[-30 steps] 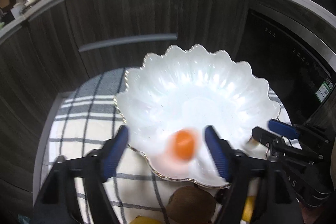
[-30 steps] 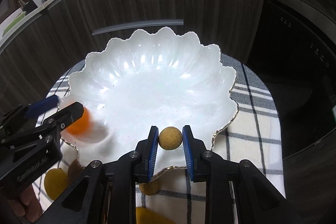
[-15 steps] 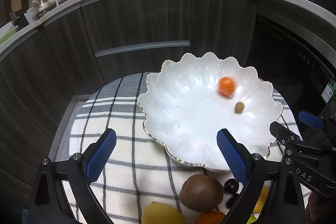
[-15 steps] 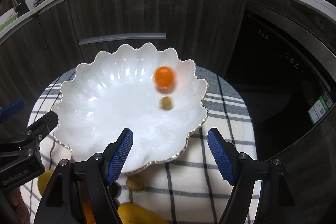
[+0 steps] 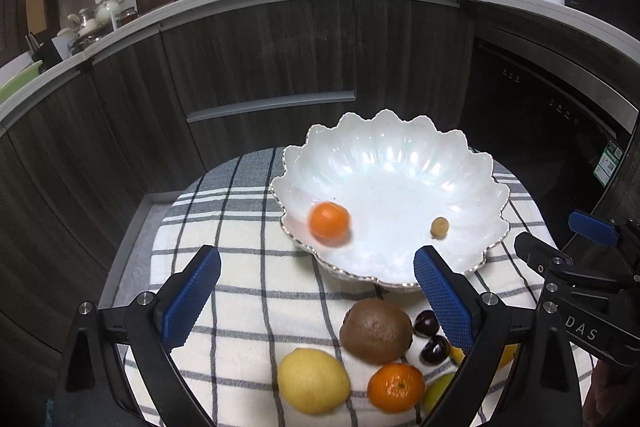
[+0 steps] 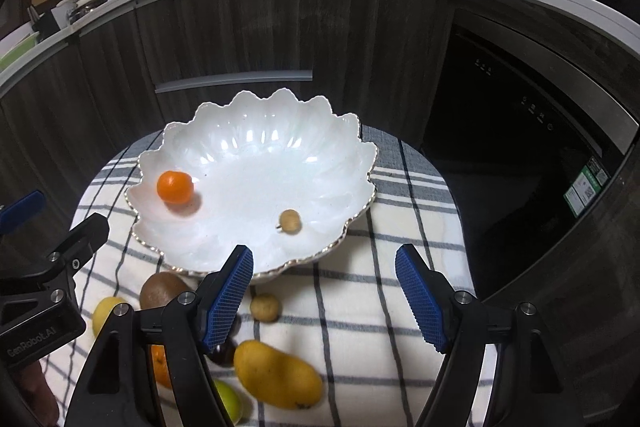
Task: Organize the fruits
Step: 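Move the left tool to the lemon while the right tool approaches the green apple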
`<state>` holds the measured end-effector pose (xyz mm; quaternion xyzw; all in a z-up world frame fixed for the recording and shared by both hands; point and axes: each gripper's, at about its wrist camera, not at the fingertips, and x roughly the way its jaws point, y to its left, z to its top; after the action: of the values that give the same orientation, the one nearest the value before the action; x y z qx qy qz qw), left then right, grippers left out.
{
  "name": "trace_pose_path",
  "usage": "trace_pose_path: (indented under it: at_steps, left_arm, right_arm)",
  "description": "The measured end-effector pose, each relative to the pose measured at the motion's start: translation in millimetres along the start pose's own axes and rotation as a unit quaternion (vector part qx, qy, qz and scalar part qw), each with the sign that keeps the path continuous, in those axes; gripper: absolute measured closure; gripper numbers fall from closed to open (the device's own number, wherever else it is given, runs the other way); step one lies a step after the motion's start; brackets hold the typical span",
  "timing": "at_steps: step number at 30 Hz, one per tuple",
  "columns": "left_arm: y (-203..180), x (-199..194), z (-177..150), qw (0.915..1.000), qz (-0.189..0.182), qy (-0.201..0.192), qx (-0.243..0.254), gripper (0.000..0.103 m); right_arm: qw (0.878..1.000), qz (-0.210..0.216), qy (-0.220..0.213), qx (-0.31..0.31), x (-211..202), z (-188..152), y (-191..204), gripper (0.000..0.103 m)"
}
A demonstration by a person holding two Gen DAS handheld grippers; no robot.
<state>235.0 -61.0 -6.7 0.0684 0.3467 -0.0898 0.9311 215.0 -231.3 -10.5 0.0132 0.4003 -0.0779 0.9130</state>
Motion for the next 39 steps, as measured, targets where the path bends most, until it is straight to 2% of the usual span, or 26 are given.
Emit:
trace_pose_path:
  at_steps: [16,39]
  left_arm:
    - [7,-20,-38,0.9999,0.014,0.007,0.002,0.004]
    - [1,-22,-90,0.9992,0.007,0.040,0.001,0.004]
  right_arm:
    - [1.000,0.000,0.008,-0.005,-19,-34,11,0.029]
    - [0.999,0.002,0.040,0.002,-22,-84,10,0.029]
